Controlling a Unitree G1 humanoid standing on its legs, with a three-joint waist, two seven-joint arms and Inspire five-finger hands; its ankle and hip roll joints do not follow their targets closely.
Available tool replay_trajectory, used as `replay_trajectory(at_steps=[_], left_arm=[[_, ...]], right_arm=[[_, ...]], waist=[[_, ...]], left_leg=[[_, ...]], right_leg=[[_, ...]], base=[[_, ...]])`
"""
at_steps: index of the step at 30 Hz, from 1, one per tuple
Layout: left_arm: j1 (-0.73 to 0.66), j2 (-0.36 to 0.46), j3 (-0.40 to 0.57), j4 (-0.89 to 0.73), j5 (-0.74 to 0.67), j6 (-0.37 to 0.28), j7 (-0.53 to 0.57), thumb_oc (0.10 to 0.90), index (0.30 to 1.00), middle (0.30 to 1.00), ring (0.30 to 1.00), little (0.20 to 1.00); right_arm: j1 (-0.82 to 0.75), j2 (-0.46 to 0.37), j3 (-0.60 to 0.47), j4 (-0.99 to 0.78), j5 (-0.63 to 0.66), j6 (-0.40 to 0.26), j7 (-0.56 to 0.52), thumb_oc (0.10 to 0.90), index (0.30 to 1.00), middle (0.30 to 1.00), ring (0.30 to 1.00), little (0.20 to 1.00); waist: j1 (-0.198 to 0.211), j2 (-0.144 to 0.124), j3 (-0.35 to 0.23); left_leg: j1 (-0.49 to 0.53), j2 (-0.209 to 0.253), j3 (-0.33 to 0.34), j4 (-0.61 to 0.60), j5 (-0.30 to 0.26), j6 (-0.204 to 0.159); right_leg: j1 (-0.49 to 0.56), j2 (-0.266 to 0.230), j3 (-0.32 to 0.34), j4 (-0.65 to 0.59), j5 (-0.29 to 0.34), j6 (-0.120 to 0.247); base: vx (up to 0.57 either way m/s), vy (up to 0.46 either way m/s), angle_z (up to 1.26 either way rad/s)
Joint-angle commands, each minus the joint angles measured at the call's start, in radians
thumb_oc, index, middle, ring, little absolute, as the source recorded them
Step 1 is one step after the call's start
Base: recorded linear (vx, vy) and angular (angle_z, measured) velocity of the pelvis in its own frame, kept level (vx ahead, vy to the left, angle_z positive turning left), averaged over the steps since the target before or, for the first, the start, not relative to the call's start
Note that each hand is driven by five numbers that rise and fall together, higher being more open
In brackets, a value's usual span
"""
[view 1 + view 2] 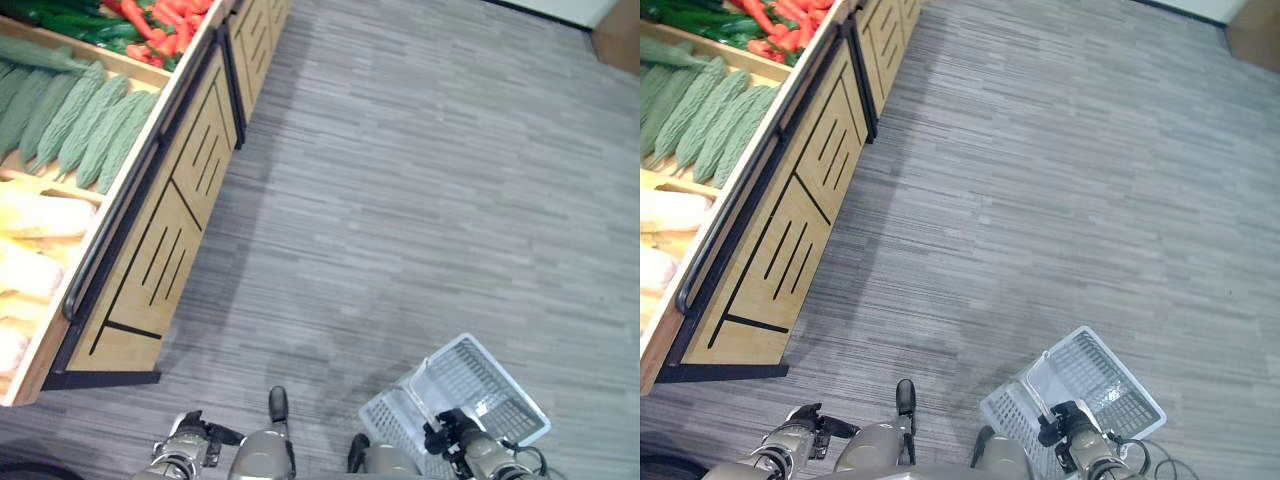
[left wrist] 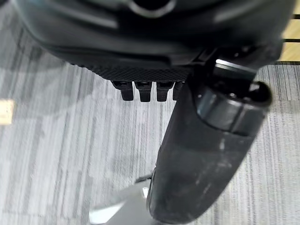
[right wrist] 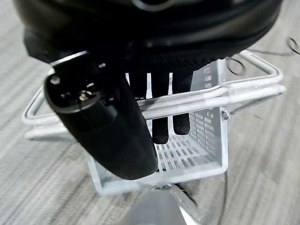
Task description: Get the vegetables into the basket
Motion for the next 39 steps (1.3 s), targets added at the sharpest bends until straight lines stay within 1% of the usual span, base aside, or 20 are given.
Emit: replay_trajectory(at_steps=[1, 4, 5, 6, 9, 13, 15, 16, 17, 21, 24, 26, 27, 30, 32, 34, 36, 37, 38, 39], left_arm=[[0.001, 0.002, 0.028, 0.026, 0.003, 0.004, 0.007, 0.9, 1.0, 1.0, 1.0, 1.0], [0.0, 0.003, 0.031, 0.033, 0.007, 0.003, 0.009, 0.9, 1.0, 1.0, 1.0, 1.0], [-0.001, 0.003, 0.034, 0.038, 0.007, 0.001, 0.009, 0.9, 1.0, 1.0, 1.0, 1.0], [-0.001, 0.003, 0.034, 0.039, 0.008, 0.0, 0.009, 0.9, 1.0, 1.0, 1.0, 1.0], [0.0, -0.007, 0.029, 0.04, 0.016, -0.005, 0.006, 0.9, 1.0, 1.0, 1.0, 1.0], [0.002, -0.016, 0.027, 0.041, 0.018, -0.008, 0.004, 0.9, 1.0, 1.0, 1.0, 1.0], [0.003, -0.033, 0.012, 0.042, 0.022, -0.009, -0.003, 0.9, 1.0, 1.0, 1.0, 1.0], [0.003, -0.033, 0.012, 0.042, 0.022, -0.009, -0.003, 0.9, 1.0, 1.0, 1.0, 1.0], [0.0, -0.042, 0.002, 0.04, 0.018, -0.007, -0.002, 0.9, 1.0, 1.0, 1.0, 1.0], [-0.008, -0.057, -0.017, 0.032, 0.017, -0.006, -0.003, 0.9, 1.0, 1.0, 1.0, 1.0], [-0.014, -0.063, -0.014, 0.027, -0.003, -0.006, 0.003, 0.9, 1.0, 1.0, 1.0, 1.0], [-0.017, -0.068, -0.017, 0.019, -0.015, -0.008, 0.006, 0.9, 1.0, 1.0, 1.0, 1.0], [-0.017, -0.068, -0.017, 0.019, -0.015, -0.008, 0.006, 0.9, 1.0, 1.0, 1.0, 1.0], [-0.021, -0.072, -0.022, 0.008, -0.024, -0.01, 0.007, 0.9, 1.0, 1.0, 1.0, 1.0], [-0.02, -0.078, -0.033, 0.001, -0.013, -0.004, -0.002, 0.9, 1.0, 1.0, 1.0, 1.0], [-0.019, -0.084, -0.043, 0.0, 0.003, -0.002, -0.006, 0.9, 1.0, 1.0, 1.0, 1.0], [-0.017, -0.086, -0.044, 0.003, 0.012, -0.004, -0.004, 0.9, 1.0, 1.0, 1.0, 1.0], [-0.015, -0.086, -0.044, 0.0, 0.016, -0.008, -0.004, 0.9, 1.0, 1.0, 1.0, 1.0], [-0.015, -0.086, -0.047, -0.003, 0.021, -0.007, -0.006, 0.9, 1.0, 1.0, 1.0, 1.0], [-0.015, -0.086, -0.053, -0.005, 0.028, -0.013, -0.009, 0.9, 1.0, 1.0, 1.0, 1.0]], right_arm=[[0.003, -0.025, 0.005, -0.004, 0.006, 0.014, -0.008, 0.4, 0.3, 0.3, 0.3, 0.3], [-0.002, -0.027, 0.007, -0.009, 0.01, 0.012, -0.011, 0.4, 0.3, 0.3, 0.3, 0.3], [0.001, -0.025, 0.007, -0.01, 0.014, 0.01, -0.012, 0.4, 0.3, 0.3, 0.3, 0.3], [0.003, -0.024, 0.006, -0.009, 0.013, 0.01, -0.011, 0.4, 0.3, 0.3, 0.3, 0.3], [0.014, -0.026, 0.003, 0.0, 0.009, 0.01, -0.01, 0.4, 0.3, 0.3, 0.3, 0.3], [0.029, -0.032, -0.003, 0.012, 0.007, 0.009, -0.007, 0.4, 0.3, 0.3, 0.3, 0.3], [0.041, -0.042, -0.006, 0.022, 0.011, 0.004, -0.009, 0.4, 0.3, 0.3, 0.3, 0.3], [0.041, -0.042, -0.006, 0.022, 0.011, 0.004, -0.009, 0.4, 0.3, 0.3, 0.3, 0.3], [0.046, -0.051, -0.011, 0.025, 0.016, 0.004, -0.008, 0.4, 0.3, 0.3, 0.3, 0.3], [0.037, -0.075, -0.007, 0.021, 0.025, -0.001, -0.013, 0.4, 0.3, 0.3, 0.3, 0.3], [0.033, -0.084, -0.002, 0.016, 0.03, -0.002, -0.013, 0.4, 0.3, 0.3, 0.3, 0.3], [0.033, -0.091, 0.001, 0.01, 0.03, -0.003, -0.011, 0.4, 0.3, 0.3, 0.3, 0.3], [0.033, -0.091, 0.0, 0.011, 0.03, -0.003, -0.011, 0.4, 0.3, 0.3, 0.3, 0.3], [0.033, -0.102, -0.004, 0.012, 0.034, -0.004, -0.012, 0.4, 0.3, 0.3, 0.3, 0.3], [0.046, -0.118, -0.023, 0.014, 0.035, -0.001, -0.014, 0.4, 0.3, 0.3, 0.3, 0.3], [0.054, -0.119, -0.035, 0.02, 0.038, 0.004, -0.016, 0.4, 0.3, 0.3, 0.3, 0.3], [0.054, -0.122, -0.038, 0.025, 0.035, 0.003, -0.022, 0.4, 0.3, 0.3, 0.3, 0.3], [0.058, -0.126, -0.041, 0.024, 0.029, 0.002, -0.027, 0.4, 0.3, 0.3, 0.3, 0.3], [0.06, -0.125, -0.041, 0.022, 0.029, 0.002, -0.028, 0.4, 0.3, 0.3, 0.3, 0.3], [0.059, -0.128, -0.042, 0.022, 0.026, 0.002, -0.03, 0.4, 0.3, 0.3, 0.3, 0.3]], waist=[[-0.006, 0.008, 0.054], [-0.03, 0.012, 0.072], [-0.052, 0.012, 0.078], [-0.064, 0.012, 0.08], [-0.088, 0.023, 0.082], [-0.108, 0.03, 0.079], [-0.122, 0.045, 0.057], [-0.123, 0.045, 0.057], [-0.133, 0.06, 0.046], [-0.148, 0.08, 0.042], [-0.143, 0.082, 0.049], [-0.136, 0.083, 0.056], [-0.137, 0.083, 0.056], [-0.13, 0.075, 0.07], [-0.142, 0.08, 0.067], [-0.139, 0.081, 0.063], [-0.131, 0.089, 0.057], [-0.13, 0.097, 0.056], [-0.127, 0.095, 0.055], [-0.127, 0.095, 0.054]], left_leg=[[0.034, 0.017, 0.011, 0.004, -0.041, -0.108], [0.068, 0.009, -0.019, 0.0, -0.058, -0.11], [0.09, -0.003, -0.044, -0.001, -0.072, -0.111], [0.1, -0.008, -0.057, -0.001, -0.078, -0.112], [0.132, -0.013, -0.101, -0.001, -0.1, -0.115], [0.168, -0.023, -0.147, -0.001, -0.12, -0.114], [0.188, -0.015, -0.186, -0.001, -0.137, -0.123], [0.188, -0.015, -0.186, -0.001, -0.137, -0.123], [0.202, 0.012, -0.206, -0.001, -0.136, -0.137], [0.171, 0.041, -0.224, 0.071, -0.141, -0.161], [0.134, 0.053, -0.225, 0.156, -0.111, -0.185], [0.104, 0.059, -0.217, 0.217, -0.072, -0.201], [0.103, 0.059, -0.218, 0.219, -0.073, -0.201], [0.048, 0.066, -0.17, 0.308, -0.034, -0.209], [0.019, 0.147, -0.013, 0.227, -0.011, -0.207], [-0.017, 0.152, 0.028, 0.157, -0.022, -0.214], [-0.059, 0.153, 0.028, 0.088, 0.027, -0.223], [-0.09, 0.179, 0.074, 0.043, 0.087, -0.236], [-0.091, 0.188, 0.093, 0.027, 0.101, -0.239], [-0.111, 0.21, 0.145, 0.014, 0.126, -0.246]], right_leg=[[-0.034, -0.03, -0.009, -0.275, 0.284, 0.038], [-0.069, -0.008, 0.013, -0.338, 0.301, 0.043], [-0.11, 0.019, 0.062, -0.38, 0.326, 0.051], [-0.13, 0.036, 0.083, -0.405, 0.338, 0.051], [-0.165, 0.063, 0.08, -0.443, 0.365, 0.055], [-0.179, 0.084, 0.092, -0.417, 0.369, 0.047], [-0.156, 0.101, 0.114, -0.407, 0.355, 0.018], [-0.156, 0.101, 0.114, -0.407, 0.355, 0.018], [-0.148, 0.117, 0.11, -0.384, 0.331, -0.002], [-0.141, 0.13, 0.082, -0.344, 0.278, -0.035], [-0.11, 0.137, 0.058, -0.339, 0.246, -0.058], [-0.086, 0.139, 0.04, -0.336, 0.226, -0.075], [-0.086, 0.139, 0.039, -0.336, 0.225, -0.075], [-0.049, 0.133, 0.012, -0.34, 0.204, -0.093], [-0.016, 0.104, -0.036, -0.352, 0.18, -0.085], [0.007, 0.087, -0.058, -0.372, 0.181, -0.068], [0.017, 0.082, -0.061, -0.39, 0.187, -0.053], [0.027, 0.075, -0.069, -0.398, 0.187, -0.045], [0.031, 0.071, -0.071, -0.401, 0.188, -0.043], [0.044, 0.063, -0.081, -0.409, 0.185, -0.038]], base=[[0.24, -0.054, 0.55], [0.2, -0.027, 0.6], [0.22, -0.02, 0.57], [0.22, -0.02, 0.47], [0.23, -0.045, 0.81], [0.21, -0.081, 0.66], [0.2, -0.159, 0.83], [0.31, -0.25, 0.66], [0.24, -0.197, 0.29], [0.21, -0.192, 0.44], [0.15, -0.164, 0.35], [0.11, -0.135, 0.3], [0.07, -0.108, 0.35], [0.07, -0.096, 0.43], [0.05, -0.022, 0.46], [0.08, 0.037, 0.86], [0.13, 0.111, 0.74], [0.13, 0.143, 0.11], [0.13, 0.188, 0.15], [0.09, 0.119, 0.17]])
